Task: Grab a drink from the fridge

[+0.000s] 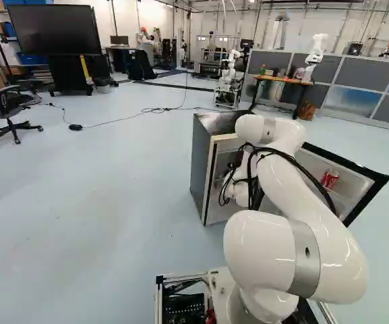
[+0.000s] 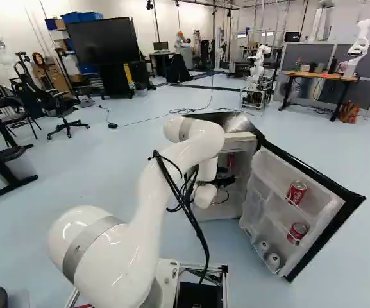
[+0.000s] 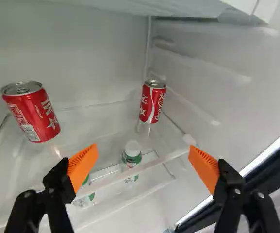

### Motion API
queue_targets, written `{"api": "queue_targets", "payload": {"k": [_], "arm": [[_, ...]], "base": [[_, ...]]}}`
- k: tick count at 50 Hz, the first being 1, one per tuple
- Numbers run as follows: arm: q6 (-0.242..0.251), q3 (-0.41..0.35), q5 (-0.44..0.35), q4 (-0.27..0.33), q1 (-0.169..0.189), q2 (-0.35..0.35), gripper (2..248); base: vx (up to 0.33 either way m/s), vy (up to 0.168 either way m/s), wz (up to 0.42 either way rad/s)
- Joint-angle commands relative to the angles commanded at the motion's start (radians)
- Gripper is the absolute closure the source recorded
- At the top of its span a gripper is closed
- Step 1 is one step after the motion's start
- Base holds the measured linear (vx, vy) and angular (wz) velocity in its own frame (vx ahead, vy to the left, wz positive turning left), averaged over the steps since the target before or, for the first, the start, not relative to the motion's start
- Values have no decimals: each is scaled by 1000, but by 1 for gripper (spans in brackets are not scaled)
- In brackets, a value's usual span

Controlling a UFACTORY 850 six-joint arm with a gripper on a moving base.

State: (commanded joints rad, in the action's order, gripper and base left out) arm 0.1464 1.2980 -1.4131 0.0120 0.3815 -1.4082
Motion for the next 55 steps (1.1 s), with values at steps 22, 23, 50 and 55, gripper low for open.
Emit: {"api": "queue_targets", "payload": {"k": [22, 23, 50, 55], "arm": [[0, 25, -2, 0, -3, -15, 3], [0, 26, -2, 0, -3, -16, 3], [0, 83, -2, 0, -4, -45, 3], [0, 92, 0, 0, -3, -50, 3]], "base": [[0, 0, 0], [0, 0, 0], [0, 0, 0], [0, 0, 0]]}}
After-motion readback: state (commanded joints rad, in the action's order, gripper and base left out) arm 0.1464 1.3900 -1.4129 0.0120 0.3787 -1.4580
